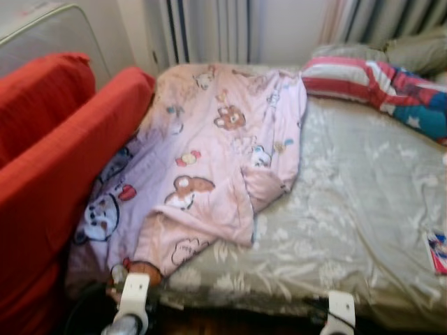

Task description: Clean up the room

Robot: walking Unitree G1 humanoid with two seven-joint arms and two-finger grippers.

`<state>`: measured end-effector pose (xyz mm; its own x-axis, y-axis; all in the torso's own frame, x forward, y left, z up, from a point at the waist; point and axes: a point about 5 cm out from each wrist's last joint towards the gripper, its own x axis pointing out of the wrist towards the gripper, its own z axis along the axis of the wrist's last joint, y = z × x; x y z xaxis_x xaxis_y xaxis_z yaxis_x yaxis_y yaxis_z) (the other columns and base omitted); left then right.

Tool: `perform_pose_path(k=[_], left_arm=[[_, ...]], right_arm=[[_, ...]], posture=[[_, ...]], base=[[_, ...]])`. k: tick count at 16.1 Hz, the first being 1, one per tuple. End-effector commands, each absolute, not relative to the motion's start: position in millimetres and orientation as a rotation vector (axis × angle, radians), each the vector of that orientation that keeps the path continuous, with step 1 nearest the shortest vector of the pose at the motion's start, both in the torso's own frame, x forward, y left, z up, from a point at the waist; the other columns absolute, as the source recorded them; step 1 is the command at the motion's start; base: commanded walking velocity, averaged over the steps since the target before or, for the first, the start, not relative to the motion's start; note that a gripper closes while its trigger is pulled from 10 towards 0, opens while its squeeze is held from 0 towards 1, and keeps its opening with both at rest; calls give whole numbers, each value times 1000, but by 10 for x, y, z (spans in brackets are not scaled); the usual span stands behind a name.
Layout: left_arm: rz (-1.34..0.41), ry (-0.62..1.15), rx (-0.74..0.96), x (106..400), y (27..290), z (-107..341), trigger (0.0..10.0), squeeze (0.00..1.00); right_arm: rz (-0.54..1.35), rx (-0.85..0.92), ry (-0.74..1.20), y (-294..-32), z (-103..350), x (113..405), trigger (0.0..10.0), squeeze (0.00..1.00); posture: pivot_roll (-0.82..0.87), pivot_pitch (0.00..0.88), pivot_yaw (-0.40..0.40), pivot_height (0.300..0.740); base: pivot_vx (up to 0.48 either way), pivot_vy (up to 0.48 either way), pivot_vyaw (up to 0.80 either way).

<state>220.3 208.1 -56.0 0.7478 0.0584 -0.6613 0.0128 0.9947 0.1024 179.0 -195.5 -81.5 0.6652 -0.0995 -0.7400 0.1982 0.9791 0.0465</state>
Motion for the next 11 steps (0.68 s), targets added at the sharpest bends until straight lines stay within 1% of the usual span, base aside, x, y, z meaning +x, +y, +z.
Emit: perform_pose_path(k=[1,11], left_arm=[[32,749,107,2141,2108,-596,10000,0],[27,745,111,2154,2116,-586,10000,0]], right_arm=[[-171,132,843,-1940,-833,1764,10000,0],[-167,138,834,-1915,-825,1785,10000,0]], posture=[[61,90,53,740],[60,92,59,740]], base=[[0,285,0],[0,295,0]])
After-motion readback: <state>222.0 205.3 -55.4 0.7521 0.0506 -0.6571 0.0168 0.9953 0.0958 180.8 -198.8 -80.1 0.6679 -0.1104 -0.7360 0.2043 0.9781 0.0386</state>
